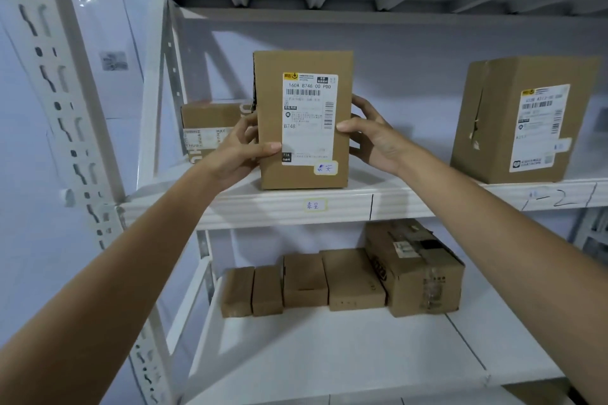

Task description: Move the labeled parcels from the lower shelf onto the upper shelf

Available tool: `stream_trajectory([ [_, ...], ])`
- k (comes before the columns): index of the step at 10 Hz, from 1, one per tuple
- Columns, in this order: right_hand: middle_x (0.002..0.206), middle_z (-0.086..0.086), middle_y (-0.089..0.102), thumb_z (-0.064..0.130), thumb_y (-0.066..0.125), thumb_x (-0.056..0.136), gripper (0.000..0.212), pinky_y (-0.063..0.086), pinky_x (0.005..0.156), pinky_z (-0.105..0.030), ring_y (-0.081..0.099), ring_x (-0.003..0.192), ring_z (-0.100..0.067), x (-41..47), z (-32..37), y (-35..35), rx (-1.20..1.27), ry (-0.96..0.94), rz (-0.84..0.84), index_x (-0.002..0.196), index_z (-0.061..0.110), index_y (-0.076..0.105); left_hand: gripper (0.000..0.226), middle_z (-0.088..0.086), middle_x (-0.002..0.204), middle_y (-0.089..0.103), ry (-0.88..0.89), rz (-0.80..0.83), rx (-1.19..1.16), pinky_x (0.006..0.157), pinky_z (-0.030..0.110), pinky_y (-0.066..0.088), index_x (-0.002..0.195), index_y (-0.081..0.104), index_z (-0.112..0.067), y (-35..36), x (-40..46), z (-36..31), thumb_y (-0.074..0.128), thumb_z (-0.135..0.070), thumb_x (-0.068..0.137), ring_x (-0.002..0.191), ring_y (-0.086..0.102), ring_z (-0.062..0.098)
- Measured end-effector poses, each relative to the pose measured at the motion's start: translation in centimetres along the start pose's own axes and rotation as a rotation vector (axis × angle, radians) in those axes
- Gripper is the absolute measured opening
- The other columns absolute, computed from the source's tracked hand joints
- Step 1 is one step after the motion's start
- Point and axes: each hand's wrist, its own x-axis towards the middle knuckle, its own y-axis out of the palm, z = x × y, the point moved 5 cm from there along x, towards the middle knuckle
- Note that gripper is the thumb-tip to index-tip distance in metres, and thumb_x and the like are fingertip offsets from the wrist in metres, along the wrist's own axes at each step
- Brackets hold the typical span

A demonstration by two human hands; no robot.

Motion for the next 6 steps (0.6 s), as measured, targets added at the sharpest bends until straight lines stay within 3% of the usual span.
stream_trajectory([
  [2,0.110,0.002,0.072,0.009,0.077,0.067,0.072,0.052,0.088,-0.035,0.065,0.109,-0.019,-0.1,-0.5,0.1,0.013,-0.004,0.049,0.129,0.035,0.054,0.075,0.000,0.127,0.058,0.038,-0.012,0.036,0.091,0.032,0.061,0.136,0.042,-0.023,0.1,-0.8,0.1,0.069,0.006,0.073,0.118,0.061,0.017],
  [4,0.109,0.005,0.074,0.012,0.080,0.062,0.072,0.052,0.088,-0.033,0.066,0.108,-0.016,0.0,-0.3,0.0,0.019,0.005,0.066,0.125,0.038,0.057,0.077,-0.001,0.128,0.058,0.025,-0.033,0.018,0.085,0.029,0.063,0.136,0.045,-0.026,0.3,-0.7,0.3,0.070,0.005,0.071,0.114,0.065,0.013],
  [5,0.111,0.006,0.074,0.013,0.081,0.060,0.076,0.051,0.092,-0.035,0.065,0.110,-0.015,-0.3,-0.1,0.2,0.013,0.008,0.071,0.127,0.038,0.056,0.090,0.001,0.132,0.058,0.012,-0.034,0.037,0.083,0.029,0.063,0.145,0.041,-0.022,0.6,-0.9,0.0,0.078,0.001,0.066,0.112,0.067,0.013],
  [6,0.139,0.002,0.058,0.017,0.082,0.064,0.087,0.039,0.112,-0.042,0.054,0.129,-0.017,-0.9,-0.1,-0.2,-0.030,0.025,-0.002,0.141,0.034,0.046,0.134,0.005,0.148,0.051,0.017,-0.101,0.145,0.098,0.035,0.058,0.154,0.032,-0.018,0.3,-1.8,-0.7,0.100,-0.021,0.040,0.117,0.068,0.018],
])
